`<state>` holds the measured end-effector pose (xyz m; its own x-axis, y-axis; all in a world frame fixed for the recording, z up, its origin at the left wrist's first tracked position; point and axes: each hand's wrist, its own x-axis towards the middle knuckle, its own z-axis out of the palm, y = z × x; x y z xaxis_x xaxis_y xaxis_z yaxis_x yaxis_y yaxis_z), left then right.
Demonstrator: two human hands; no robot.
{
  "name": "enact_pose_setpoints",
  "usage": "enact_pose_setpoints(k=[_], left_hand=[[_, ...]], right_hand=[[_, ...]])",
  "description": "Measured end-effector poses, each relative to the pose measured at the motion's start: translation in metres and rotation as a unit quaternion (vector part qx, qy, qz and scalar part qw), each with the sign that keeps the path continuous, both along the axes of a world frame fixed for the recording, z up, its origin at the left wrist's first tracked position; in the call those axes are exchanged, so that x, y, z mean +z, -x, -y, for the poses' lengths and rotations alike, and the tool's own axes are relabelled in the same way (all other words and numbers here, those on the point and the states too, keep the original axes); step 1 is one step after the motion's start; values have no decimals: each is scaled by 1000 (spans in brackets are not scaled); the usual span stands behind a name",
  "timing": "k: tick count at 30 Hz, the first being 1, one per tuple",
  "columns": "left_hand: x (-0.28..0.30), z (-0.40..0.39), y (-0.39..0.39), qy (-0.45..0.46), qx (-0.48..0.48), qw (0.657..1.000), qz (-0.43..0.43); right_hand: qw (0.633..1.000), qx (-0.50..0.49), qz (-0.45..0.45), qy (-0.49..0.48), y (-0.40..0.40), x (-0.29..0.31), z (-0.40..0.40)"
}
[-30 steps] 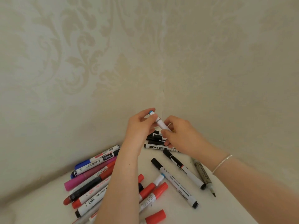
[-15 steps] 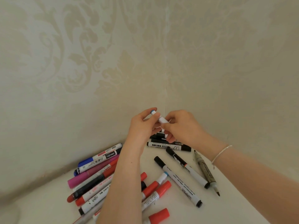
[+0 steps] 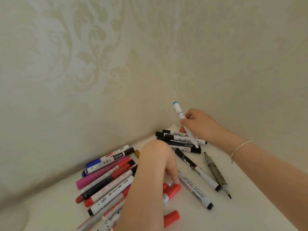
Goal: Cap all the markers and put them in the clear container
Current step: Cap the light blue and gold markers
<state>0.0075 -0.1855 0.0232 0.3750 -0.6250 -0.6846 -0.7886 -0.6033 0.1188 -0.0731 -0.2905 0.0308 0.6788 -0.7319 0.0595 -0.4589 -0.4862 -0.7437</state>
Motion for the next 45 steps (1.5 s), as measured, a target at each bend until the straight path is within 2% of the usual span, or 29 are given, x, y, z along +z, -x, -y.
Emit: enact_pose_setpoints(k=[7,9,11,12,13,16,18,19,21,23,27,36,39,42,45], left_hand=[[-15,5,-12,38,15,999,1],[-16,1,-20,97,35,995,-14],[-13,-5,-29,203,71,975,-49],[-12,-8,-33,271,105,953,-83],[-10,-12,-38,345,152,917,-130],[-13,-14,-51,520,306,745,-285],[-14,-12,-52,555,368,650,-367],[-13,-11,-51,553,387,621,-398],[-13,-10,-51,544,406,588,-441],[-13,-9,-51,539,414,572,-459],[-13,-9,-52,534,419,563,-471],[-9,-8,-44,502,395,580,-505],[-7,-10,-43,492,385,578,-525],[-7,-13,-43,481,376,573,-547],[-9,-14,-45,483,368,584,-539]], right_hand=[[994,21,76,-77,-7,6,-12],[989,10,120,-89,-8,8,-15],[976,-13,190,-104,-6,11,-18],[966,-26,230,-114,-5,12,-18],[954,-37,271,-127,-3,13,-18],[911,-47,369,-176,1,18,-16],[895,-37,400,-192,3,20,-16],[891,-31,409,-194,4,21,-17],[889,-26,417,-189,4,22,-18],[890,-32,420,-176,3,22,-19],[888,-46,431,-152,0,20,-20],[906,-42,403,-121,-8,14,-25],[909,-17,383,-162,-9,14,-25],[897,12,370,-243,-10,15,-22],[892,52,332,-302,-8,19,-17]])
